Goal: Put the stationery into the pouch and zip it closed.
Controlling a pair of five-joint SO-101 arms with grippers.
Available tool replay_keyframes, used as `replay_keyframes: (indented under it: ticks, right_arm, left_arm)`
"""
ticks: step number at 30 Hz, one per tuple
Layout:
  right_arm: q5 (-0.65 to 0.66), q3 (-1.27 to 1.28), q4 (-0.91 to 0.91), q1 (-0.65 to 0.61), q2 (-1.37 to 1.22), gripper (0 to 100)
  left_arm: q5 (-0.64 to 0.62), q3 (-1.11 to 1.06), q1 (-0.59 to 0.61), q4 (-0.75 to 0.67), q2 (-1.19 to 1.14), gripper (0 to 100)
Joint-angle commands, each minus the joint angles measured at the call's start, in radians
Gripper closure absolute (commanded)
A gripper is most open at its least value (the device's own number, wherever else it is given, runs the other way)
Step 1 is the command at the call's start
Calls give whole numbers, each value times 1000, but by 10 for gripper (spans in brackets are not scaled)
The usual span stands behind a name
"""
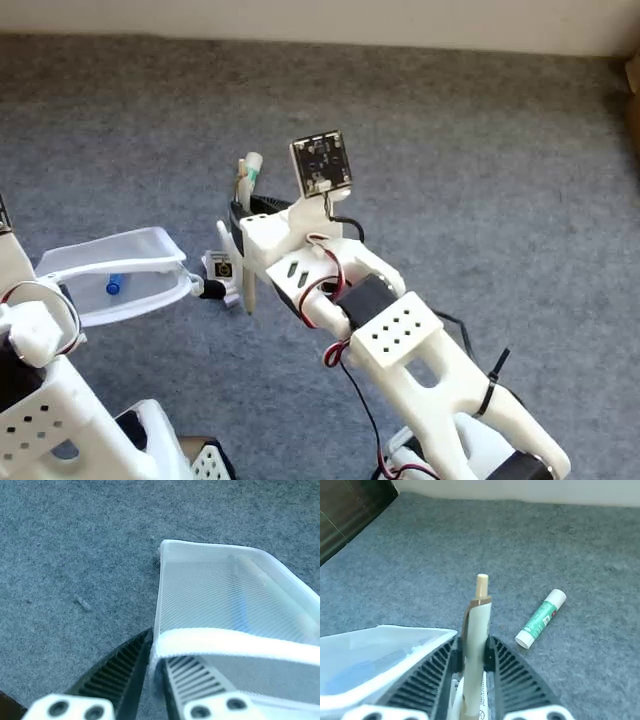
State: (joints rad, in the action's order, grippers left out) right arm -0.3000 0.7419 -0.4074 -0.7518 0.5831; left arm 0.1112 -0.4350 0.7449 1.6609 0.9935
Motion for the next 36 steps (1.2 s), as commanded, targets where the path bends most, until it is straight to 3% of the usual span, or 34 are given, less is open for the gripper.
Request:
replay_keyframes:
  ticks: [1,6,13,26,36]
  right_arm:
    - [11,-13,33,15,54,995]
    - [12,84,64,8,213,995]
    - [12,357,380,8,429,995]
    - [12,541,725,-47,651,995]
    - [18,622,757,-193,912,995]
  left_arm:
    - [-9,25,7,-25,8,993]
    - [-9,24,7,-26,8,993]
    - [-9,24,7,-25,8,993]
    - [-9,24,7,-25,8,993]
    - [-9,24,7,-25,8,993]
